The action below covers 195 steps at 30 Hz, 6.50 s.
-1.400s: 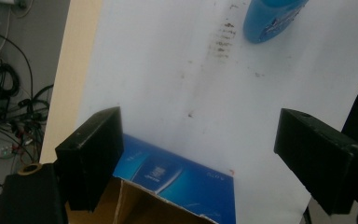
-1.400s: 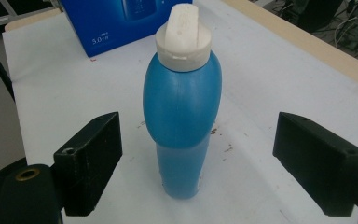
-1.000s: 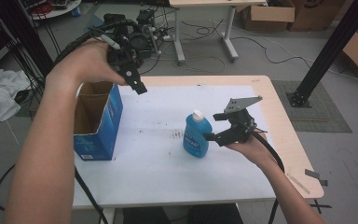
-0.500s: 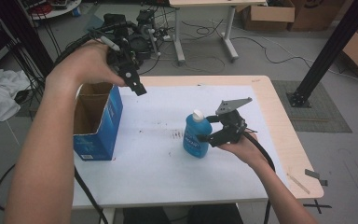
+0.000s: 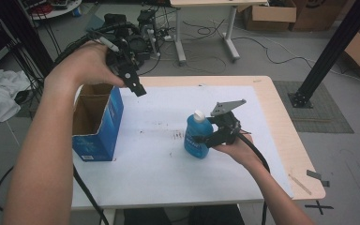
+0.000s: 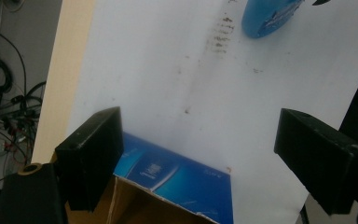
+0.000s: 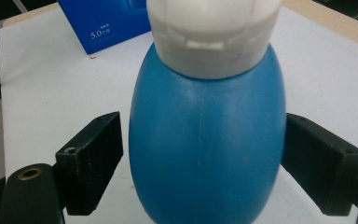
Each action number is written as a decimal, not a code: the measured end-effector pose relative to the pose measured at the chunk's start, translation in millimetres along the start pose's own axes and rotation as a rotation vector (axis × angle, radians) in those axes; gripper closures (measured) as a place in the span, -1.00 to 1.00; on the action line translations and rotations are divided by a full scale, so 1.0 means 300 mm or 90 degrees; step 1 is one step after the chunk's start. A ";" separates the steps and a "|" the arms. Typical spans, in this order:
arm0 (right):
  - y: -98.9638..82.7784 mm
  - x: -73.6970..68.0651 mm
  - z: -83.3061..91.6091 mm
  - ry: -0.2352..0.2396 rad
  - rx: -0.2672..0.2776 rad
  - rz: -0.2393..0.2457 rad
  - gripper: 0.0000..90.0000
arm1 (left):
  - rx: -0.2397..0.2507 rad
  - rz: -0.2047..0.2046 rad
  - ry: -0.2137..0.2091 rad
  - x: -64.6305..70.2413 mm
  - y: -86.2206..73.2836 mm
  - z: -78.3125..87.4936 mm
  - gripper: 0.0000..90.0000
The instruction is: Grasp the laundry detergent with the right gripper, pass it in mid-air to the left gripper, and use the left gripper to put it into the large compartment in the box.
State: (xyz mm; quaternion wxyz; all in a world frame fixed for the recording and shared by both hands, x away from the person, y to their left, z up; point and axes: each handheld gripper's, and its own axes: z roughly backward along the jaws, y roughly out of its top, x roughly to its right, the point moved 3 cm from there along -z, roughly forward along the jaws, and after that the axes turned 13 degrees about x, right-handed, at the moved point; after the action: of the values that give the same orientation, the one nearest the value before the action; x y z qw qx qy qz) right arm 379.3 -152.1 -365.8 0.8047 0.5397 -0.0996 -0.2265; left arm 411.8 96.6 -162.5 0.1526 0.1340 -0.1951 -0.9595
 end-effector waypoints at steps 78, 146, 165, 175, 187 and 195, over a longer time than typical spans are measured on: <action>0.320 -0.096 0.071 0.247 0.033 0.140 -0.02 | 0.051 -0.164 -0.094 0.247 0.196 0.036 -0.64; 0.348 -0.163 0.039 0.262 0.018 0.172 -0.02 | -0.014 -0.202 -0.120 0.329 0.225 -0.091 -0.21; 0.351 -0.171 0.040 0.264 0.012 0.164 -0.02 | -0.018 -0.200 -0.122 0.331 0.222 -0.089 -0.16; 0.350 -0.175 0.037 0.267 0.005 0.166 -0.02 | -0.021 -0.205 -0.127 0.331 0.221 -0.092 -0.15; 0.355 -0.170 0.031 0.270 -0.001 0.157 -0.04 | -0.024 -0.197 -0.135 0.316 0.222 -0.092 -0.14; 0.344 -0.173 0.009 0.268 0.005 0.153 -0.55 | -0.037 -0.161 -0.124 0.293 0.209 -0.083 -0.14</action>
State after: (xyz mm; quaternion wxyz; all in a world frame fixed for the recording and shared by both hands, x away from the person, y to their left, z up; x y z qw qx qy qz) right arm 359.2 -97.3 -266.1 0.8266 0.5626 0.0057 -0.0115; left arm 354.1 3.0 -176.1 0.0145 0.0593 -0.1627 -0.9848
